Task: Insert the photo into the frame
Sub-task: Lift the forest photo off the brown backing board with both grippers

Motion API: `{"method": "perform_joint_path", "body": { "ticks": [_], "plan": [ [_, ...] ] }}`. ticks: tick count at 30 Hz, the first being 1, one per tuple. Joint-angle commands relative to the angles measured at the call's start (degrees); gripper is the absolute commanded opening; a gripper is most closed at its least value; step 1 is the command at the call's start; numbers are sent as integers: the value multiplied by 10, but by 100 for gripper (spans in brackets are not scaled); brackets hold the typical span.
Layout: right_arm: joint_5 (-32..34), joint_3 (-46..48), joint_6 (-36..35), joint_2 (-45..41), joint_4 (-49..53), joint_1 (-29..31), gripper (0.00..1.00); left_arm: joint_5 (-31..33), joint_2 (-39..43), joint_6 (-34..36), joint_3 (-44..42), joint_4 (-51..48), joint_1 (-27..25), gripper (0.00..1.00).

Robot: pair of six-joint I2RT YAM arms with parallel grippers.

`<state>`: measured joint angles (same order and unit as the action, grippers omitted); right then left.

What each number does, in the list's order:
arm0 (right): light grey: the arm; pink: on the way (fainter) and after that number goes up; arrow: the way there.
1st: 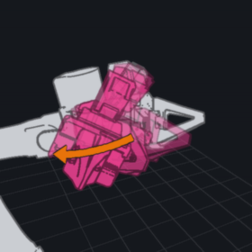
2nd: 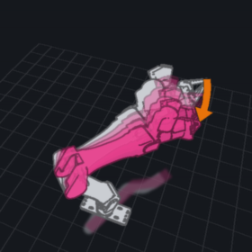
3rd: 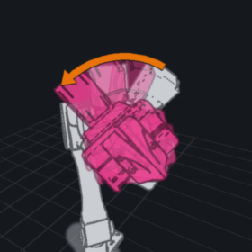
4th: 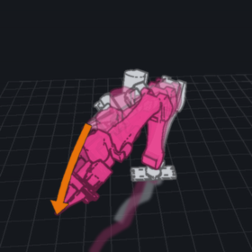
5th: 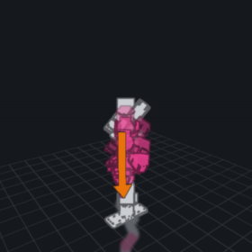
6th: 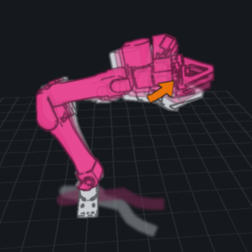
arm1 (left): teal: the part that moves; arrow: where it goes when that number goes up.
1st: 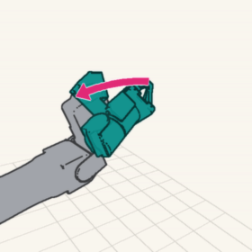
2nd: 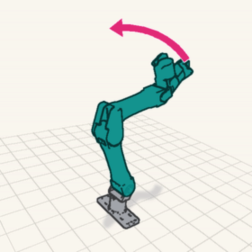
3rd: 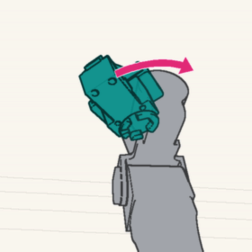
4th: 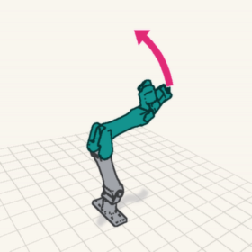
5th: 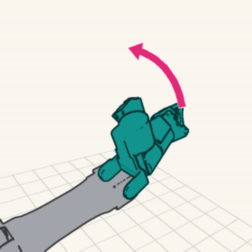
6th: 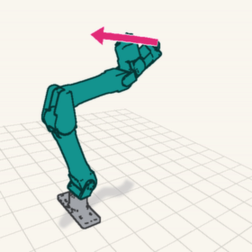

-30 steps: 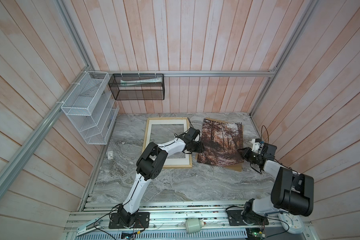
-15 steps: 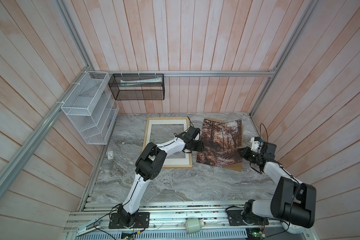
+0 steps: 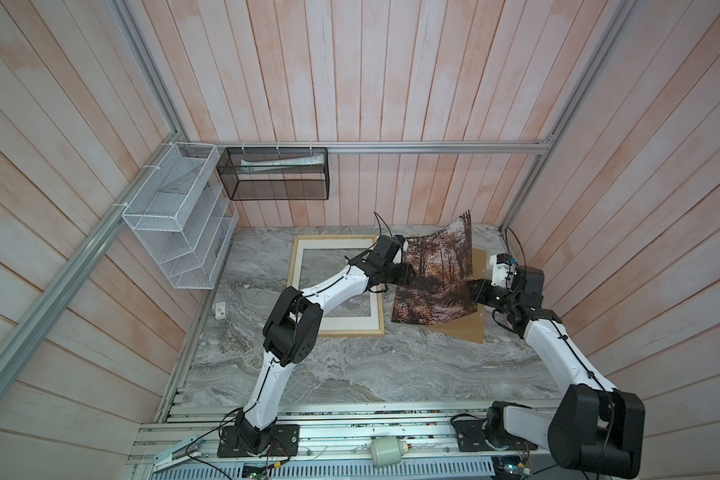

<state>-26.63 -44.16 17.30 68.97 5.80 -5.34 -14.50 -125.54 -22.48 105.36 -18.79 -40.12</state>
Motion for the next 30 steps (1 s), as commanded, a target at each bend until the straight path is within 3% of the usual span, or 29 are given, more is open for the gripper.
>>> {"method": "perform_joint_path", "body": {
  "ticks": [1,13,22,30],
  "plan": [
    [46,-28,-17,-12,34,34,5,14,29,4,28,6,-6,54],
    [87,-72,-15,10,45,139,5,26,2,-1,143,-1,-24,58],
    [103,-98,-11,37,41,197,5,108,-59,2,278,-89,-41,60],
    [106,-105,-7,48,33,223,5,174,-70,7,283,-120,-42,61]
  ]
}}
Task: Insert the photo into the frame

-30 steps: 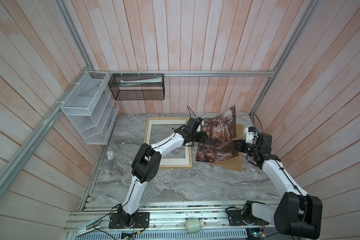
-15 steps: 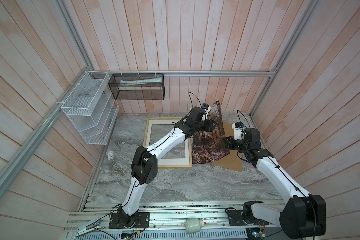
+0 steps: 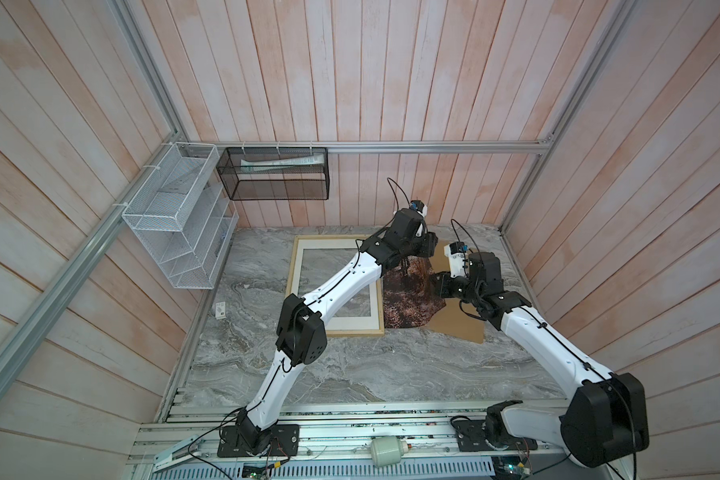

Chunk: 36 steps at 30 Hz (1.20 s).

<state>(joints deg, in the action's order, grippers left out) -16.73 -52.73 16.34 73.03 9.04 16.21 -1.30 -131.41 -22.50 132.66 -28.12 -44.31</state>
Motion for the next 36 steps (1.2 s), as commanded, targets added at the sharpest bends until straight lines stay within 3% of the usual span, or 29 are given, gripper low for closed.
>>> {"method": "perform_joint_path", "body": {
  "ticks": [1,19,24,36],
  "plan": [
    [8,-20,3,9,1,10,5,45,-11,9,10,-26,0,61],
    [16,-25,-3,13,-1,42,6,29,-28,8,9,-30,9,60],
    [21,-26,-9,13,-1,51,6,27,-30,6,2,-30,13,53],
    [32,-31,-16,18,-1,65,12,20,-16,5,-26,-20,24,22]
  ]
}}
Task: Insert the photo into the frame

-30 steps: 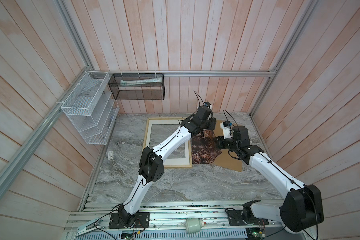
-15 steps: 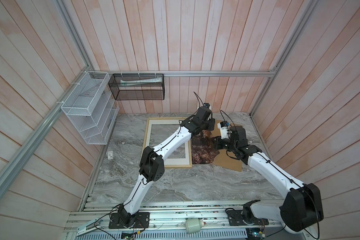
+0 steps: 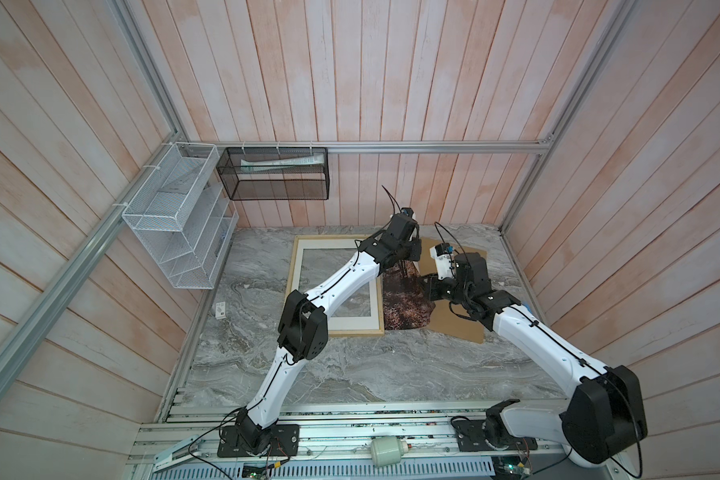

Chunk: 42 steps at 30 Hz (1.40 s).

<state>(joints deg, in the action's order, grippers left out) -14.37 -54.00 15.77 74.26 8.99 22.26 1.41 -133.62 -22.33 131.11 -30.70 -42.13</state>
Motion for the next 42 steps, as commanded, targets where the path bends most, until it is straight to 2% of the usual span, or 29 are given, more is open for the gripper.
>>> {"method": "perform_joint_path", "body": {
  "ticks": [1,5,9,17,23,31,36,39,42],
  "plan": [
    [8,-18,-11,5,0,5,14,-8,7,3,-12,6,2,20],
    [9,-19,-11,2,1,6,19,-11,12,4,-18,10,4,15],
    [16,-19,-13,-7,5,6,28,-16,19,5,-29,19,6,10],
    [98,16,-5,-76,-17,1,54,-23,33,12,-45,27,7,1],
    [122,44,16,-132,-17,-42,60,-53,54,16,-62,45,6,0],
    [77,75,39,-152,-25,-110,69,-100,93,41,-34,26,10,0],
    [55,79,45,-144,-36,-122,74,-129,129,51,-23,1,30,0],
    [41,81,49,-130,-44,-124,75,-143,159,51,-69,2,56,0],
    [28,88,57,-114,-57,-124,75,-184,192,33,-162,40,101,0]
  ]
}}
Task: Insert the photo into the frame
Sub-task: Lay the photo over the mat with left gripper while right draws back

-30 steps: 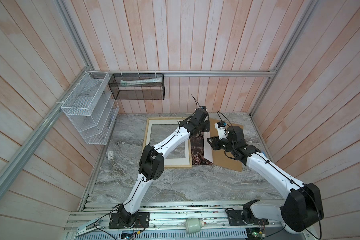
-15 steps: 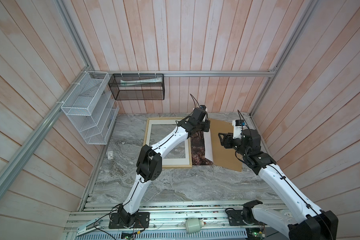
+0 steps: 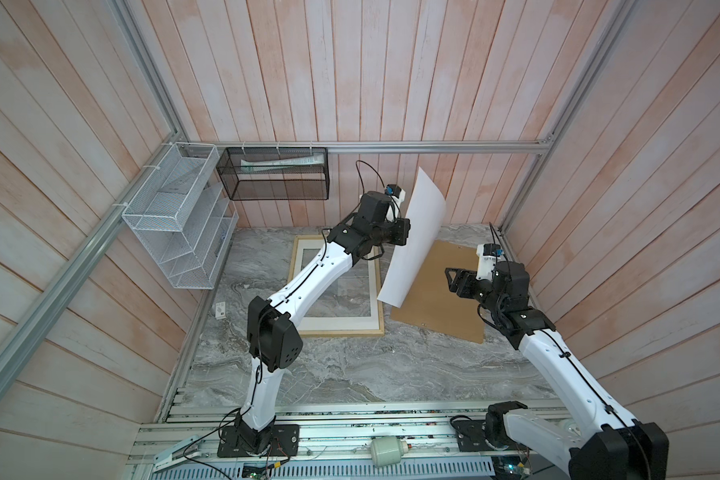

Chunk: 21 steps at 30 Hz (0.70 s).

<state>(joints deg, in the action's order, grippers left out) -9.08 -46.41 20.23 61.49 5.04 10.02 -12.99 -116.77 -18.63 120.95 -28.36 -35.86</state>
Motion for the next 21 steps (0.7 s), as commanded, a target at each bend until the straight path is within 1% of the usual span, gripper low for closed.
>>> {"method": "perform_joint_path", "body": {
  "ticks": [1,3,4,6,10,13,17,19,21],
  "plan": [
    [-30,14,15,18,-21,-2,75,-57,32,-11,-91,35,55,0],
    [-36,16,21,28,-28,-2,75,-95,41,-16,-147,59,94,0],
    [-38,16,24,32,-31,-2,76,-102,40,-17,-162,60,109,0],
    [-43,15,27,40,-35,-3,76,-107,35,-11,-191,59,138,0],
    [-56,13,32,57,-45,-3,76,-105,29,1,-246,71,179,0],
    [-68,15,39,74,-58,-2,76,-111,20,5,-269,75,208,0],
    [-104,13,51,119,-82,-3,76,-102,9,33,-278,61,234,0],
    [-134,13,57,146,-101,-3,76,-96,4,53,-276,49,243,0],
    [-167,18,70,180,-137,-2,78,-105,-5,79,-273,39,253,0]
  ]
}}
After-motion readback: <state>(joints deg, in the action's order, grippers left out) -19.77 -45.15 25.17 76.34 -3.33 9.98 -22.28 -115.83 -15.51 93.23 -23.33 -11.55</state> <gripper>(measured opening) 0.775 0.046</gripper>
